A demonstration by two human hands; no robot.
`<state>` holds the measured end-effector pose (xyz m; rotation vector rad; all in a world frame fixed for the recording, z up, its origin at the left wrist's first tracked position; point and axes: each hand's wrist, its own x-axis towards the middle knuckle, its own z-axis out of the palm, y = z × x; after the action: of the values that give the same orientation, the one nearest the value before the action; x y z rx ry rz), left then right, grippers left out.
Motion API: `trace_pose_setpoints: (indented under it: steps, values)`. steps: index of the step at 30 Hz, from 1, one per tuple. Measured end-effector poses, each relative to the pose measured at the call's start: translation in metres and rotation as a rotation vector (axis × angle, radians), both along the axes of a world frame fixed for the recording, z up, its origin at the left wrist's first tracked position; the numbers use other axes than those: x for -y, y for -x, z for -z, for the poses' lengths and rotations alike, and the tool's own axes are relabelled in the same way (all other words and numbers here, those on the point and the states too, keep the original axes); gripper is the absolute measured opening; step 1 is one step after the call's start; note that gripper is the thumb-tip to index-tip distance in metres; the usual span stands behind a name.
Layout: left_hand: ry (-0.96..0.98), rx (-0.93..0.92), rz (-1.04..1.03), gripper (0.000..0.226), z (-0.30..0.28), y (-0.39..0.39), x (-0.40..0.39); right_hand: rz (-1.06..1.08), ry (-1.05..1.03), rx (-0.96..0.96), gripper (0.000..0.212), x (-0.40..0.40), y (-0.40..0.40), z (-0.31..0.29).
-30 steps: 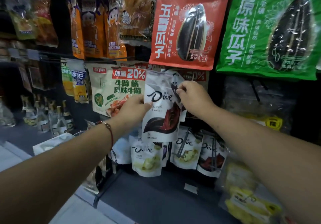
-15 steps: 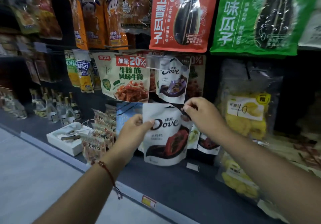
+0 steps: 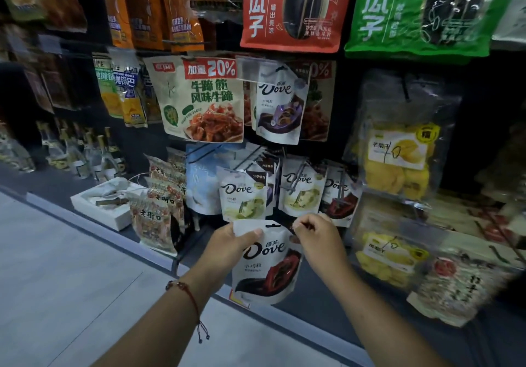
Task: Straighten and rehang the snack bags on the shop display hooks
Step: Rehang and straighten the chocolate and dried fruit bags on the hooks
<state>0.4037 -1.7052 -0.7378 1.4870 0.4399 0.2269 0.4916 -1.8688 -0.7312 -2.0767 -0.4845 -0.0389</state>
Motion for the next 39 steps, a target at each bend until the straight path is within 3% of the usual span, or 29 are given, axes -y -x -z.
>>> trace_pose_setpoints:
  steps: [4,8,15,21,27,32,39]
  values:
    - [-0.011,-0.030,0.001,0.017,0.008,-0.011,0.001,0.068,0.037,-0.019,0.014,0.001,-0.005,0.018]
    - [0.028,0.003,-0.063,0.012,0.008,-0.027,0.003,0.131,-0.011,-0.065,0.019,-0.004,-0.017,0.020]
    - [0.150,0.056,-0.211,0.007,0.010,-0.067,0.009,0.233,-0.338,-0.272,0.027,-0.023,-0.032,0.016]
    - [-0.034,0.039,-0.189,0.011,0.014,-0.107,0.005,0.321,-0.603,-0.433,0.014,-0.030,-0.058,0.020]
    - [-0.088,0.036,-0.165,0.016,0.025,-0.139,-0.005,0.378,-0.698,-0.481,0.011,-0.036,-0.078,0.026]
    - [-0.098,0.011,-0.147,0.057,0.030,-0.162,-0.004,0.396,-0.766,-0.492,0.002,-0.039,-0.091,0.029]
    - [-0.149,0.001,-0.142,0.034,0.042,-0.173,-0.007,0.431,-0.749,-0.498,0.003,-0.039,-0.099,0.035]
